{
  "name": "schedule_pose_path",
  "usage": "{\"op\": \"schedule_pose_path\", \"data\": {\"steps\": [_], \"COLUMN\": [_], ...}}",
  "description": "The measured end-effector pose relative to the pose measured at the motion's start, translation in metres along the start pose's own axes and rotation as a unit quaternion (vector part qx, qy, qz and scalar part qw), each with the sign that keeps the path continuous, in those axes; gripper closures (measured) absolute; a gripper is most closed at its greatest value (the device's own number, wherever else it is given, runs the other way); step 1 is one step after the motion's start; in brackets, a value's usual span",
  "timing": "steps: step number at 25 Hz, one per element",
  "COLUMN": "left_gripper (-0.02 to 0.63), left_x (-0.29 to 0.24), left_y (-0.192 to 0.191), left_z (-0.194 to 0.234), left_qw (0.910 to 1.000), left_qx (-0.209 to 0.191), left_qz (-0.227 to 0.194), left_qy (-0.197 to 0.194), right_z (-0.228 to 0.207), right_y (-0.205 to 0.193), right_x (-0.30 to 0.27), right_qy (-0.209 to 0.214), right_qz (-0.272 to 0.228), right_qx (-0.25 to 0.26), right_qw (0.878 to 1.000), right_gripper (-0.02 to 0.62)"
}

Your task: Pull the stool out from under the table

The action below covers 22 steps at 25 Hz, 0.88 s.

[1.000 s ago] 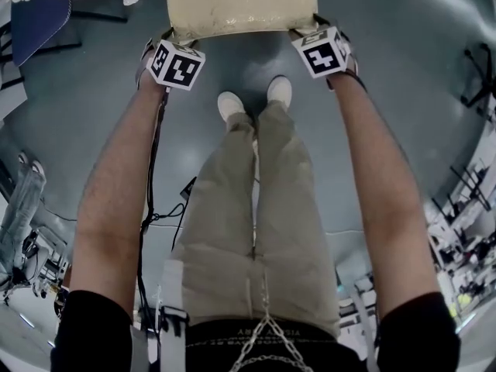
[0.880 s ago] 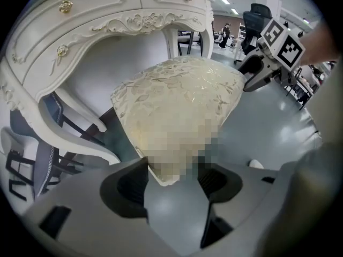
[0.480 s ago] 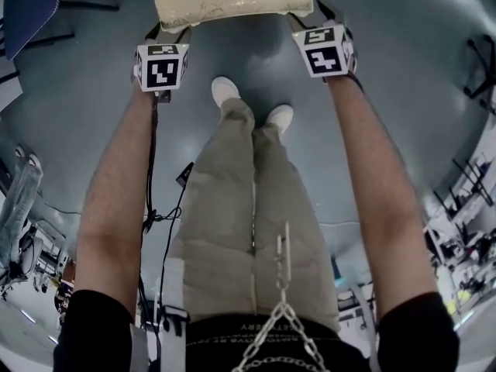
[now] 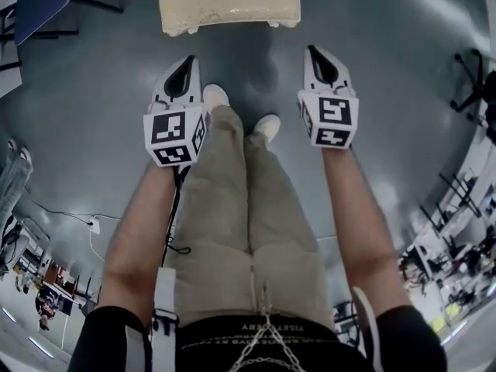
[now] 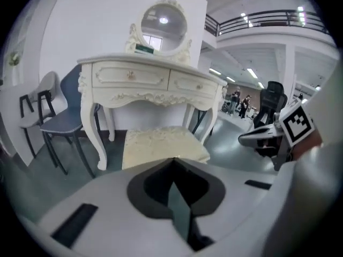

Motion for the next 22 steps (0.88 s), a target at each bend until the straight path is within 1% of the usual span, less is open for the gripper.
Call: {"op": "schedule_pose_path", "data": {"steps": [2, 5, 7, 9, 11, 14, 16, 20, 22], "left_gripper": [0.603, 0.603, 0.603, 0.603, 0.603, 0.603, 0.603, 0.603, 0.603], "left_x": [0.025, 0.058, 0.074, 0.085, 0.090, 0.086, 0.082, 0.082, 0.081], "left_y": [0.022, 0.050, 0.066, 0.074, 0.079, 0.090, 0.095, 0.089, 0.085], "left_z": [-0.005, -0.007, -0.008, -0.003, 0.003, 0.005, 0.003, -0.004, -0.007], "left_qw": [0.9992, 0.9956, 0.9932, 0.9918, 0.9912, 0.9903, 0.9894, 0.9899, 0.9904], "left_qx": [-0.014, -0.028, -0.031, -0.028, -0.025, -0.042, -0.051, -0.055, -0.054], "left_qz": [-0.034, -0.074, -0.098, -0.110, -0.114, -0.110, -0.108, -0.097, -0.090], "left_qy": [0.017, 0.050, 0.056, 0.059, 0.062, 0.074, 0.082, 0.088, 0.090], "right_z": [0.000, 0.004, 0.011, 0.025, 0.038, 0.043, 0.044, 0.057, 0.063], "right_y": [0.010, 0.028, 0.040, 0.051, 0.060, 0.072, 0.072, 0.066, 0.062], "right_x": [0.022, 0.051, 0.066, 0.074, 0.078, 0.077, 0.072, 0.069, 0.068], "right_qy": [-0.002, 0.011, 0.025, 0.044, 0.056, 0.064, 0.075, 0.100, 0.116], "right_qz": [-0.032, -0.070, -0.090, -0.107, -0.114, -0.124, -0.131, -0.119, -0.110], "right_qx": [-0.018, -0.032, -0.026, -0.013, 0.000, 0.006, 0.003, -0.018, -0.017], "right_qw": [0.999, 0.997, 0.995, 0.993, 0.992, 0.990, 0.989, 0.988, 0.987], "right_gripper": [0.592, 0.592, 0.592, 0.592, 0.592, 0.592, 0.592, 0.592, 0.592]}}
Point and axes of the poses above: the fingertips, and each gripper's own axes: x backward along the fingers, z to its left, y out of its top, the point moved 5 cm from there along x, backward along the fingers, and after that the axes turned 11 degrees about -x, right-handed, at the moved point
